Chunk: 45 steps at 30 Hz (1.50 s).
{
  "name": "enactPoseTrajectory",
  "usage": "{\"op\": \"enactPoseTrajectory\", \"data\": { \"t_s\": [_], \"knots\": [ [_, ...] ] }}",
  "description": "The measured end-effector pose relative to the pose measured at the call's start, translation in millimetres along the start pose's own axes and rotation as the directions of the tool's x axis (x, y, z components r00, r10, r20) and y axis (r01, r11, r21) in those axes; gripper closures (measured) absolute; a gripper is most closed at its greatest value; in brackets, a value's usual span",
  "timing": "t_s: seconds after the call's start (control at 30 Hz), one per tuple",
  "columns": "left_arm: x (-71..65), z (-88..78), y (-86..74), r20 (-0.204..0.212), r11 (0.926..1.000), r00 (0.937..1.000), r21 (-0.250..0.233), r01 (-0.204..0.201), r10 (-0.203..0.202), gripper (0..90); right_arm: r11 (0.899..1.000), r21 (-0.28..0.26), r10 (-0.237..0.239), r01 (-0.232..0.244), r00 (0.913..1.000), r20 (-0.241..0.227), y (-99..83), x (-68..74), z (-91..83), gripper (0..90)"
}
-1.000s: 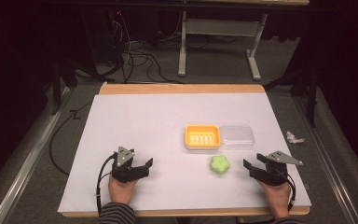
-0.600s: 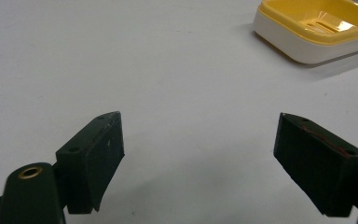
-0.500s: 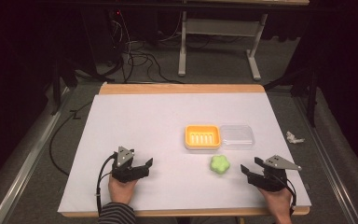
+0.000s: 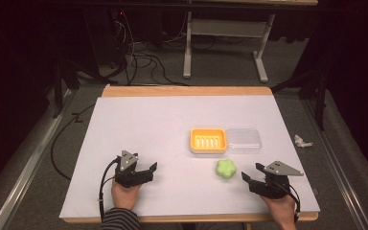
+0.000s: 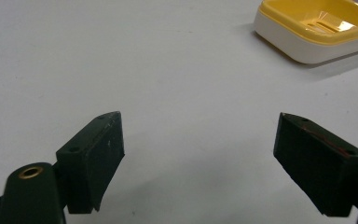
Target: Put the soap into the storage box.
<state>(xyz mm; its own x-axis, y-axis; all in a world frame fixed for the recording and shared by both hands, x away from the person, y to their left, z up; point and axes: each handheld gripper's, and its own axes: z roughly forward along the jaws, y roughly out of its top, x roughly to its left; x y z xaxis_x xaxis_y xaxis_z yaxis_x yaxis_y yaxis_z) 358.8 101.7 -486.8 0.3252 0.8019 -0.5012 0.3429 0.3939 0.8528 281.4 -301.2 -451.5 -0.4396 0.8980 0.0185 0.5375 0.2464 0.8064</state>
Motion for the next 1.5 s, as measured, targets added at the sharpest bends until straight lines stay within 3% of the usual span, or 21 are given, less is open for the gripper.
{"op": "enactPoseTrajectory", "data": {
  "t_s": [0.37, 0.6, 0.97, 1.5],
  "knots": [
    [-0.1, 1.1, -0.3, -0.002, 1.0000, 1.0000, 0.005, 0.004, -0.004, 16.8, 0.999, 0.013, -0.044, 0.044, 0.9986, -0.029, 8.7, 11.6, 3.3, 32.0],
    [-0.2, 1.9, -1.0, -0.006, 0.9999, 1.0000, 0.015, -0.006, 0.006, 16.8, 0.995, 0.051, -0.081, 0.084, 0.9944, -0.068, 16.4, 25.0, 17.5, 29.5],
    [-0.4, 1.1, -0.5, -0.001, 1.0000, 1.0000, 0.008, 0.002, -0.001, 16.7, 0.988, 0.092, -0.117, 0.124, 0.9896, -0.083, 26.2, 33.1, 32.8, 24.6],
    [-0.9, 1.6, -1.2, -0.001, 0.9999, 1.0000, 0.015, -0.008, 0.008, 16.7, 0.967, 0.186, -0.160, 0.177, 0.9818, -0.103, 39.9, 37.5, 60.1, 16.9]
  ]
}}
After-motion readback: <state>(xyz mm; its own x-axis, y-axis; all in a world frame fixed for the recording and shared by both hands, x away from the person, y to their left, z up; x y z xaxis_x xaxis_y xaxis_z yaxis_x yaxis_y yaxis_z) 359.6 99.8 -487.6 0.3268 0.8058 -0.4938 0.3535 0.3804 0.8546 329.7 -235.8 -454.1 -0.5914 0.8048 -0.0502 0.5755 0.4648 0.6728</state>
